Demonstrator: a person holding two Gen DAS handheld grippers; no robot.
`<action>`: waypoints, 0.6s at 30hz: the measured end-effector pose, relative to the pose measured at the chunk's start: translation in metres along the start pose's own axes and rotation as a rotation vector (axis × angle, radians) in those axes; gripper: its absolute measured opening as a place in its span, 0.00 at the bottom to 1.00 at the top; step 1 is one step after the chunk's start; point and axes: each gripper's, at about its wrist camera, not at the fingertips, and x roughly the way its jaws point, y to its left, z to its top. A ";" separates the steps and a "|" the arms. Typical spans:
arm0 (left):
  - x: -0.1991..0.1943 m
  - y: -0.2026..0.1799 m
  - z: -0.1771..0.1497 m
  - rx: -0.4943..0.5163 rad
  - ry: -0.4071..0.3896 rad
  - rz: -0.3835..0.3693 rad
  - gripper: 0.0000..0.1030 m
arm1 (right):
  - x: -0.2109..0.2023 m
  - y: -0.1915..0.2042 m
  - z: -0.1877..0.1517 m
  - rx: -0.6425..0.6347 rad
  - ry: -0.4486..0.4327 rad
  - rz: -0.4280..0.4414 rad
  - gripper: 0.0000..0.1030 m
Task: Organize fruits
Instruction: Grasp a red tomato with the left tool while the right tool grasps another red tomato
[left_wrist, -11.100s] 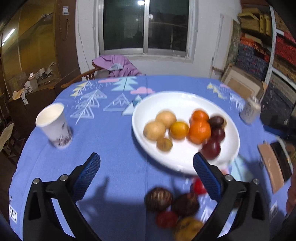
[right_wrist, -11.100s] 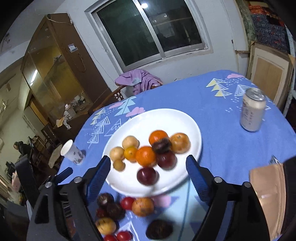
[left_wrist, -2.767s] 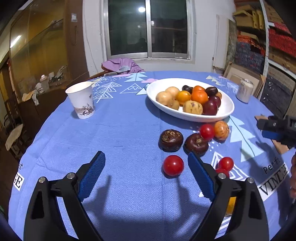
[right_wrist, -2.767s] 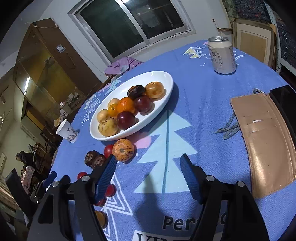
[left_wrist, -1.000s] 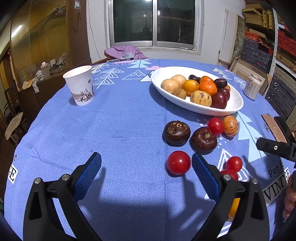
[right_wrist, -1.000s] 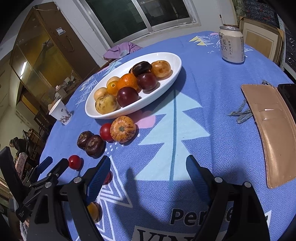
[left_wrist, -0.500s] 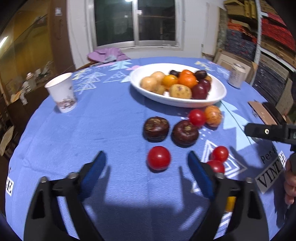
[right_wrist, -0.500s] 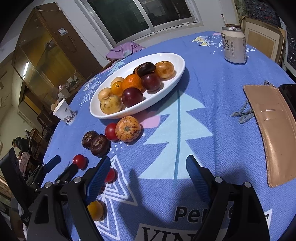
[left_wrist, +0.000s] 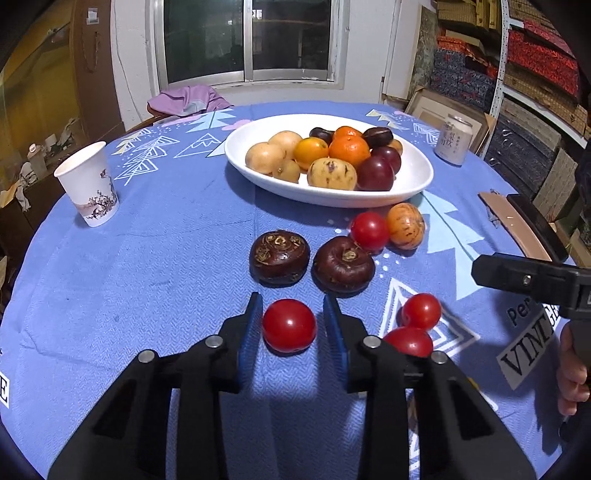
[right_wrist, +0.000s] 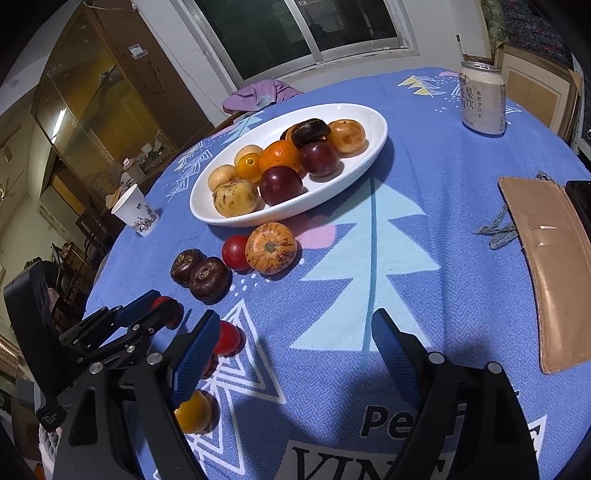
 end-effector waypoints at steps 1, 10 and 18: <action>-0.001 0.000 0.000 0.002 0.000 -0.001 0.33 | 0.000 -0.001 0.000 0.003 0.001 0.000 0.83; 0.010 0.006 -0.004 -0.027 0.073 -0.016 0.33 | 0.001 0.001 0.000 -0.009 0.005 -0.001 0.83; 0.002 0.009 -0.003 -0.031 0.034 0.004 0.29 | 0.000 0.001 -0.001 -0.018 0.002 -0.001 0.83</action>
